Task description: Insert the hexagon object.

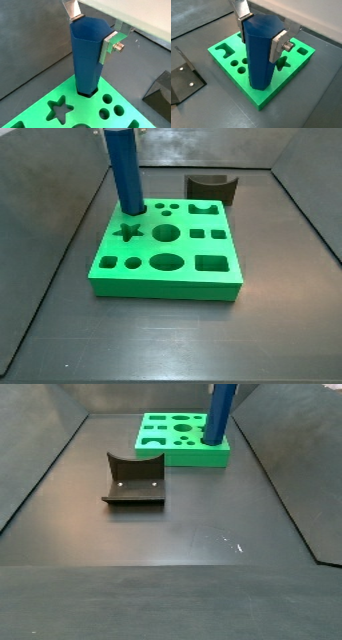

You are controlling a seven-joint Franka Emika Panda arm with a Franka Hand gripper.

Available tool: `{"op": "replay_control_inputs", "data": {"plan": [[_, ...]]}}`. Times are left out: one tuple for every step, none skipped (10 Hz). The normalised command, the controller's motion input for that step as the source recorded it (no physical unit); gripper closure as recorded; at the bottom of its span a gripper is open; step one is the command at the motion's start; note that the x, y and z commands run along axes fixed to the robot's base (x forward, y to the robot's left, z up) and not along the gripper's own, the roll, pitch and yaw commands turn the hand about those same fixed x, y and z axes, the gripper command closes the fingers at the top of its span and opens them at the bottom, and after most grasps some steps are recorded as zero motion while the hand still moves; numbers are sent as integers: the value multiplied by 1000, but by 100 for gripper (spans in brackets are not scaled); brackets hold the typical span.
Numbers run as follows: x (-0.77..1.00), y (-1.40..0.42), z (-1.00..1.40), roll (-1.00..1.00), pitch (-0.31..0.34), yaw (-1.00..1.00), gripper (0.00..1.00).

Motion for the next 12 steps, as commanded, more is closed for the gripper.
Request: {"op": "replay_control_inputs", "data": {"plan": [[326,0,-503,0,0,-106,100],[251,-69,-497,-33,0,-160,100],[31,-26,-429,-214,-44,-206,100],[-3,0,-374,-243,-70,-180,100],[-143,0,-369,-61,-30,-183,100],[-351,57,-277,-47,-59,-169,100],[-371,74,-191,-147,-81,0,100],[-271,91,-169,-144,-51,6,100],[0,0,-297,-63,-14,0,100],[197,-29,-449,0,0,0,100],[271,-117,-454,104,0,0,100],[269,-77,-334,223,100,0,100]]}}
